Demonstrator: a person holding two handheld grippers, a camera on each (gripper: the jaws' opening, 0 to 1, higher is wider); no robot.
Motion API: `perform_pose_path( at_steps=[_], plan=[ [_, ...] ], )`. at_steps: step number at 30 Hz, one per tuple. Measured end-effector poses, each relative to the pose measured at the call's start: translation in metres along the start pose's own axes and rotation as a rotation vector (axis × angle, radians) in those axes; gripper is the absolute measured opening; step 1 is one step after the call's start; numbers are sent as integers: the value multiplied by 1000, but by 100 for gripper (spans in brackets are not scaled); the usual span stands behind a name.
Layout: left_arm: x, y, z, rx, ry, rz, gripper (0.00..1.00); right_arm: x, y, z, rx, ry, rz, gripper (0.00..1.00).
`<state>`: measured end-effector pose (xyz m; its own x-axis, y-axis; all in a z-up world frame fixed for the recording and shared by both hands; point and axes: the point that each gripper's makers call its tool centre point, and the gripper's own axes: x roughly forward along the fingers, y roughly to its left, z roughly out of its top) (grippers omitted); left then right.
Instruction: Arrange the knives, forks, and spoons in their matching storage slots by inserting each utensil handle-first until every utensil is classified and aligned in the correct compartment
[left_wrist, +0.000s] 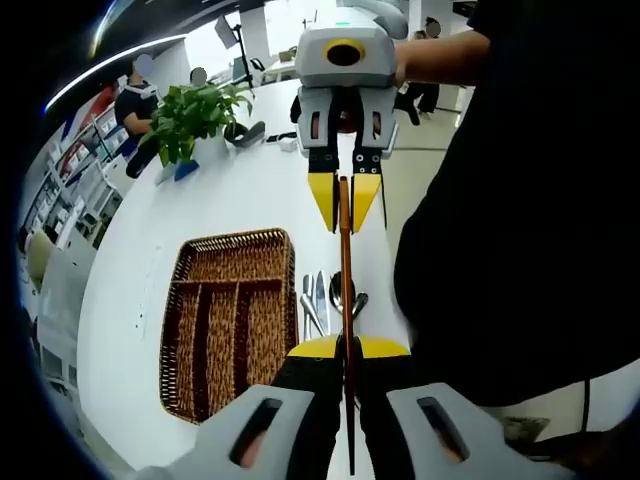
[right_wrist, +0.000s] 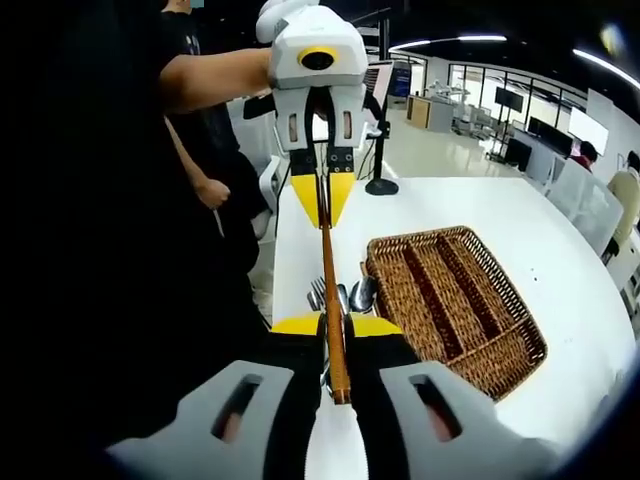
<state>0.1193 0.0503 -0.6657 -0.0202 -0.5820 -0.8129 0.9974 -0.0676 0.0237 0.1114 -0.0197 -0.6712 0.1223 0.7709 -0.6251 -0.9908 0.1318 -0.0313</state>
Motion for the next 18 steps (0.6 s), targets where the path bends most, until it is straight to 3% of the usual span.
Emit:
perform_pose_path(
  at_steps=[3,8,13,15,18],
  plan=[
    [0,-1,0,9,1,-4,3,2,5,-1,-61,17,16,5],
    [-4,-4,2,-2,-12,-8,3,-3,4,4,-75,16,23,4],
    [-11,6,7,-44,-54,41,6,-8,0,12,21,3,11,3],
    [-13,10,5,-49,-53,61,14,-10,0,15,25,3,5,3],
    [-18,25,-1,-54,-49,146,27,-10,0,17,8,5,3,3]
  ],
)
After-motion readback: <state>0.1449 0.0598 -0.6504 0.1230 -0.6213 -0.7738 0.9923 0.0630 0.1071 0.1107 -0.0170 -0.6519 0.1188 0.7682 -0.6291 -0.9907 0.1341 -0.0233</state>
